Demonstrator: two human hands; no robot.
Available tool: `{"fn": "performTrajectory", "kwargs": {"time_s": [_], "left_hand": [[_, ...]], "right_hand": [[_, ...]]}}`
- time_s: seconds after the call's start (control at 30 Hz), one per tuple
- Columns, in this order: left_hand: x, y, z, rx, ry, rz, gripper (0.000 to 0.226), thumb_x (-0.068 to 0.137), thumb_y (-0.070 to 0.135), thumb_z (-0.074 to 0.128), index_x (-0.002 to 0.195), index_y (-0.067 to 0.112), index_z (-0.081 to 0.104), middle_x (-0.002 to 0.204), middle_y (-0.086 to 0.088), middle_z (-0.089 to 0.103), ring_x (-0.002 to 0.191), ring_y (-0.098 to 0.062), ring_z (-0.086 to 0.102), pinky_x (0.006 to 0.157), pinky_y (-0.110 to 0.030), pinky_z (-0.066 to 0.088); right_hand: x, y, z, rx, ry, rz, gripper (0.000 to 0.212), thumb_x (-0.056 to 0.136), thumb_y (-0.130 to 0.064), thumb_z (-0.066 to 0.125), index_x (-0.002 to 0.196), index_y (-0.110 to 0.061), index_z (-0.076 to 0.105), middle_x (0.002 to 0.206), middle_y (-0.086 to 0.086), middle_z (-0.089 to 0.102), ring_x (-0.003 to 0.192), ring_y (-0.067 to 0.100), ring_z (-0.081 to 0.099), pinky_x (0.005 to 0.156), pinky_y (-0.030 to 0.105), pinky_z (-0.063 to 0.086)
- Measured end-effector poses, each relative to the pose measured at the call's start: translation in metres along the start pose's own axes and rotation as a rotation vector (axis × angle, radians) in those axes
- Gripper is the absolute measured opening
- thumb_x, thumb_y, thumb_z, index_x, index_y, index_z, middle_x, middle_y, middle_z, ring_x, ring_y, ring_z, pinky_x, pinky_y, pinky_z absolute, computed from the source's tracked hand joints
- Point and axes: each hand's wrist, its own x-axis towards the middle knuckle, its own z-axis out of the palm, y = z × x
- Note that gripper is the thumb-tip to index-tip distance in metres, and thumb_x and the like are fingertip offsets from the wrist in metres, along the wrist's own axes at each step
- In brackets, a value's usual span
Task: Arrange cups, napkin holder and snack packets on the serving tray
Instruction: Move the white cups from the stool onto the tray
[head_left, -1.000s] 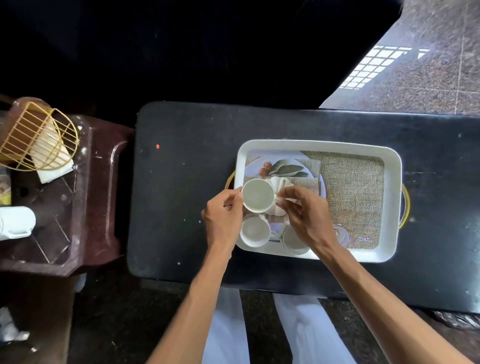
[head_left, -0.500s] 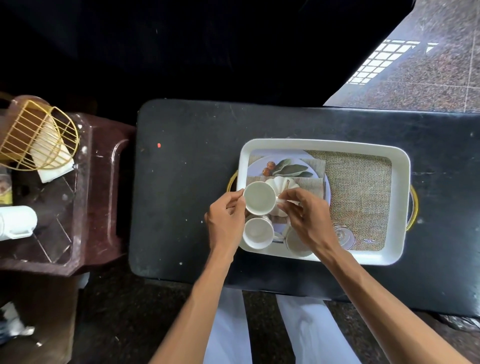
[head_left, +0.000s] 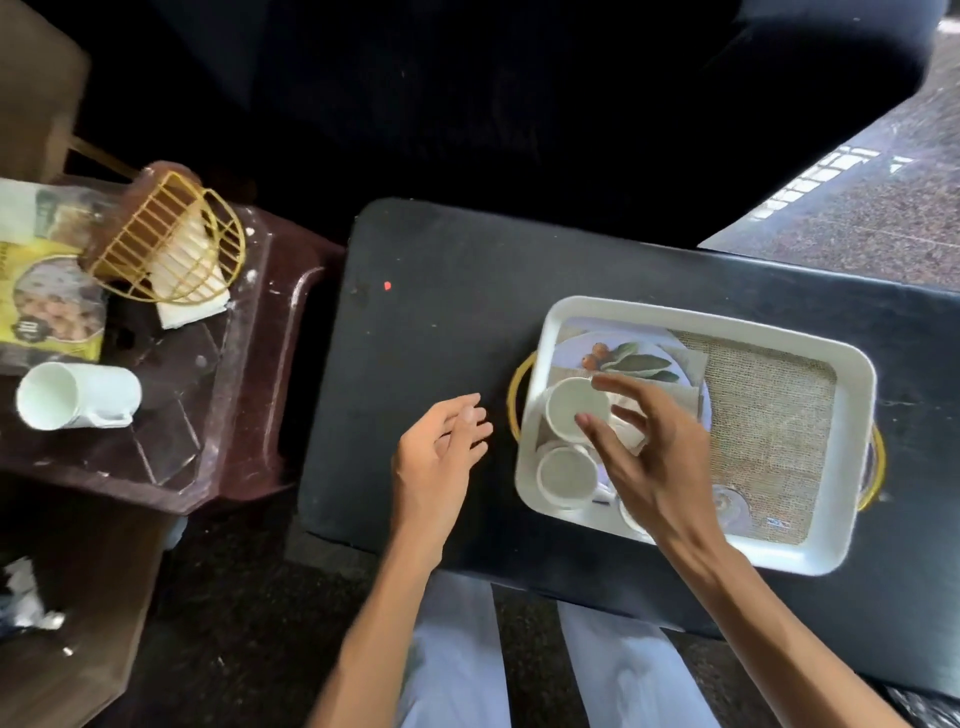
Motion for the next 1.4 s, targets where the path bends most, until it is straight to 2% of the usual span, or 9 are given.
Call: {"fn": "performTrajectory", "kwargs": {"time_s": [0.23, 0.47, 0.7, 0.83, 1.0, 1.1, 1.2, 1.4], "left_hand": [[-0.015, 0.011, -0.106, -0.129, 0.226, 0.059, 0.024, 0.104, 0.018, 0.053, 0.111, 0.030, 0.073, 0.110, 0.004, 0.078, 0.103, -0.010, 0.075, 0.086, -0.029, 0.062], [-0.004, 0.018, -0.238, -0.293, 0.509, 0.123, 0.025, 0.108, 0.020, 0.046, 0.117, 0.022, 0.069, 0.116, -0.003, 0.075, 0.107, -0.018, 0.074, 0.088, -0.031, 0.061], [0.034, 0.012, -0.332, -0.304, 0.669, 0.130, 0.024, 0.108, 0.023, 0.047, 0.110, 0.029, 0.070, 0.115, 0.004, 0.074, 0.108, -0.012, 0.073, 0.084, -0.029, 0.062], [0.063, 0.004, -0.363, -0.355, 0.698, 0.083, 0.022, 0.107, 0.024, 0.049, 0.114, 0.024, 0.070, 0.116, 0.001, 0.073, 0.109, -0.012, 0.072, 0.086, -0.030, 0.062], [0.090, -0.002, -0.382, -0.429, 0.648, 0.032, 0.022, 0.106, 0.021, 0.049, 0.114, 0.022, 0.070, 0.113, 0.001, 0.073, 0.109, -0.012, 0.071, 0.089, -0.032, 0.061], [0.098, -0.004, -0.385, -0.472, 0.592, 0.003, 0.026, 0.106, 0.026, 0.049, 0.120, 0.020, 0.069, 0.121, -0.005, 0.073, 0.116, -0.017, 0.069, 0.094, -0.036, 0.059], [0.100, -0.005, -0.382, -0.480, 0.518, 0.012, 0.031, 0.107, 0.033, 0.045, 0.124, 0.020, 0.069, 0.129, -0.005, 0.071, 0.120, -0.015, 0.068, 0.093, -0.036, 0.060], [0.105, -0.002, -0.369, -0.479, 0.530, 0.033, 0.029, 0.108, 0.029, 0.046, 0.108, 0.025, 0.075, 0.118, 0.003, 0.075, 0.118, -0.012, 0.068, 0.083, -0.030, 0.063]], "right_hand": [[-0.003, -0.069, 0.077, 0.098, -0.136, -0.040, 0.032, 0.084, -0.021, 0.076, 0.113, -0.014, 0.069, 0.108, -0.006, 0.069, 0.101, 0.007, 0.067, 0.087, 0.028, 0.057], [-0.007, -0.126, 0.180, 0.087, -0.326, -0.084, 0.034, 0.083, -0.020, 0.078, 0.115, -0.017, 0.067, 0.108, -0.009, 0.069, 0.103, 0.003, 0.066, 0.088, 0.026, 0.056], [-0.006, -0.167, 0.283, 0.080, -0.448, -0.136, 0.035, 0.086, -0.024, 0.076, 0.119, -0.019, 0.065, 0.110, -0.008, 0.069, 0.102, 0.002, 0.066, 0.086, 0.020, 0.056], [-0.005, -0.184, 0.331, 0.085, -0.512, -0.077, 0.034, 0.086, -0.023, 0.076, 0.118, -0.019, 0.064, 0.112, -0.003, 0.068, 0.094, 0.003, 0.066, 0.073, 0.019, 0.059], [-0.006, -0.199, 0.373, 0.062, -0.544, -0.054, 0.034, 0.085, -0.018, 0.077, 0.117, -0.015, 0.066, 0.110, -0.004, 0.068, 0.102, 0.011, 0.067, 0.089, 0.030, 0.057], [-0.007, -0.205, 0.389, 0.019, -0.566, -0.063, 0.034, 0.085, -0.018, 0.077, 0.116, -0.013, 0.065, 0.112, 0.001, 0.068, 0.100, 0.014, 0.067, 0.088, 0.030, 0.057], [-0.007, -0.206, 0.399, 0.024, -0.558, -0.040, 0.030, 0.084, -0.018, 0.077, 0.112, -0.015, 0.065, 0.110, -0.001, 0.068, 0.097, 0.013, 0.067, 0.086, 0.028, 0.057], [-0.005, -0.201, 0.409, 0.080, -0.520, -0.016, 0.022, 0.085, -0.012, 0.077, 0.103, -0.010, 0.066, 0.102, 0.002, 0.070, 0.092, 0.011, 0.068, 0.085, 0.024, 0.057]]}}
